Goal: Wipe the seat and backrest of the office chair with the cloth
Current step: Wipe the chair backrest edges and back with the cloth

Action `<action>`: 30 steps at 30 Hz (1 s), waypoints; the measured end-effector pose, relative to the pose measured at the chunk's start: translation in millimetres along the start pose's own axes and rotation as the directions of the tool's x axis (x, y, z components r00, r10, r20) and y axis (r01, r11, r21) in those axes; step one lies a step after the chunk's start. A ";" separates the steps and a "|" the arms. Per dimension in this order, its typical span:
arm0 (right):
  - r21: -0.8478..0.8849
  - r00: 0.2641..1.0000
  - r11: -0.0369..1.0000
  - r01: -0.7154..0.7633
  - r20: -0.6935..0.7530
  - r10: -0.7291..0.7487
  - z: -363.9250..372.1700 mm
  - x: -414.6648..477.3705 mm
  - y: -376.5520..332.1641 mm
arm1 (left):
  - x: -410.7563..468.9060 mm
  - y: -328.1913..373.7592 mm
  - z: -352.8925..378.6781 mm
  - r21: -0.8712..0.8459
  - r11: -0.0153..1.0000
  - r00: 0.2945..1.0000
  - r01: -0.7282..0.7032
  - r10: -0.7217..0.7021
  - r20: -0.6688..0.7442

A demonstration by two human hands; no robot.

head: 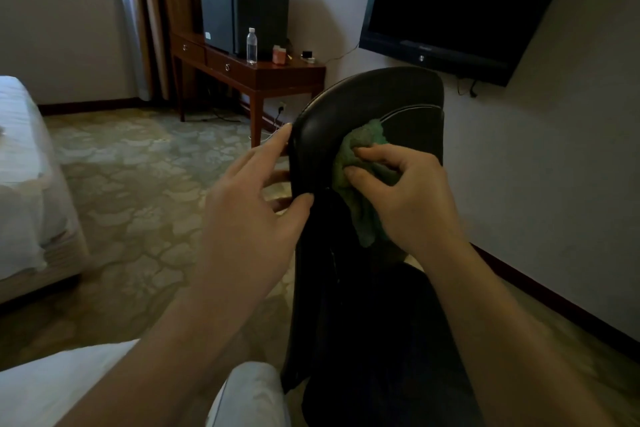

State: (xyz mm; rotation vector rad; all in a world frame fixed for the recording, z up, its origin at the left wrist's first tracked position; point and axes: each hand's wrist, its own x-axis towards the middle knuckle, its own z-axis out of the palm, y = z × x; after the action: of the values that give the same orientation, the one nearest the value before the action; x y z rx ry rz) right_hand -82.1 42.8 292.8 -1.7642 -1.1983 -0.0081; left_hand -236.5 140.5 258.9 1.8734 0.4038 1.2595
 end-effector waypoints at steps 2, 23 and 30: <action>-0.005 1.000 1.000 0.027 0.003 -0.027 4.5 -5.5 -1.5 | 0.8 1.2 0.1 -0.042 0.999 1.000 0.027 -0.027 -0.009; -0.202 0.998 0.977 0.063 -0.013 -0.067 12.5 -8.7 -13.3 | -4.3 5.9 10.1 -0.103 0.990 0.990 0.096 -0.105 -0.089; -0.197 0.999 0.979 -0.041 -0.043 0.034 -6.4 29.0 -2.5 | -0.5 5.7 11.5 -0.190 0.971 0.986 0.146 -0.159 -0.050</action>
State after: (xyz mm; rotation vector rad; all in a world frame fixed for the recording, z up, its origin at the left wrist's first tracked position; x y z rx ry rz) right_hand -65.9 58.9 311.9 -1.9508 -1.1684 -0.1438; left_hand -227.7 131.5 261.2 1.6169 0.4408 1.2132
